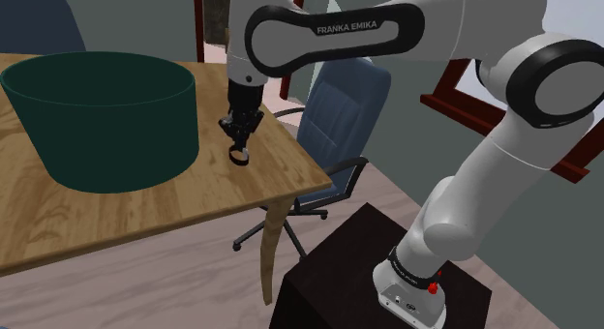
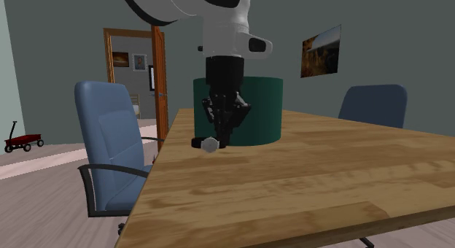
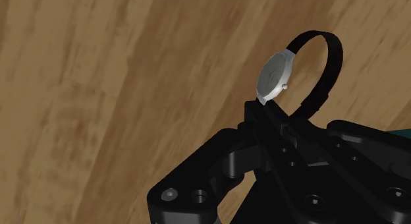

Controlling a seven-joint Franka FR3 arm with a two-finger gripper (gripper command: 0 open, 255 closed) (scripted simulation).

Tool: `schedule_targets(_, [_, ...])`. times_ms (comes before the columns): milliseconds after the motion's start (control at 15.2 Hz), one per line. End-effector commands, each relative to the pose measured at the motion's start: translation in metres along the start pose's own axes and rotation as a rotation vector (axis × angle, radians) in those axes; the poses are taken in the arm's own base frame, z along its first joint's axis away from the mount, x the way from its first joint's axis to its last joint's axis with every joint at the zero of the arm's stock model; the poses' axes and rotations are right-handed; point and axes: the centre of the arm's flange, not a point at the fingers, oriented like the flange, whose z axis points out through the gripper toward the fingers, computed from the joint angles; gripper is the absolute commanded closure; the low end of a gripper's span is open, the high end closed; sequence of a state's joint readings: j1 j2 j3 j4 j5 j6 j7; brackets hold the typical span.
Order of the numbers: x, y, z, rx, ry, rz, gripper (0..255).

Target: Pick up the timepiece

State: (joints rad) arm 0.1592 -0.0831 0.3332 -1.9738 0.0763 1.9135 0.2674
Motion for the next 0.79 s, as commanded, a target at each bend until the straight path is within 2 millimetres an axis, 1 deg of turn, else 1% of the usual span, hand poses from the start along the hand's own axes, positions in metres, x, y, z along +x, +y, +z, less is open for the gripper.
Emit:
schedule_targets(0, [0.000, 0.000, -0.010, 0.000, 0.000, 0.000, 255])
schedule_targets(594, [0.001, -0.002, -0.058, 0.000, 0.000, 0.000, 255])
schedule_targets(726, [0.001, -0.002, -0.059, 0.000, 0.000, 0.000, 255])
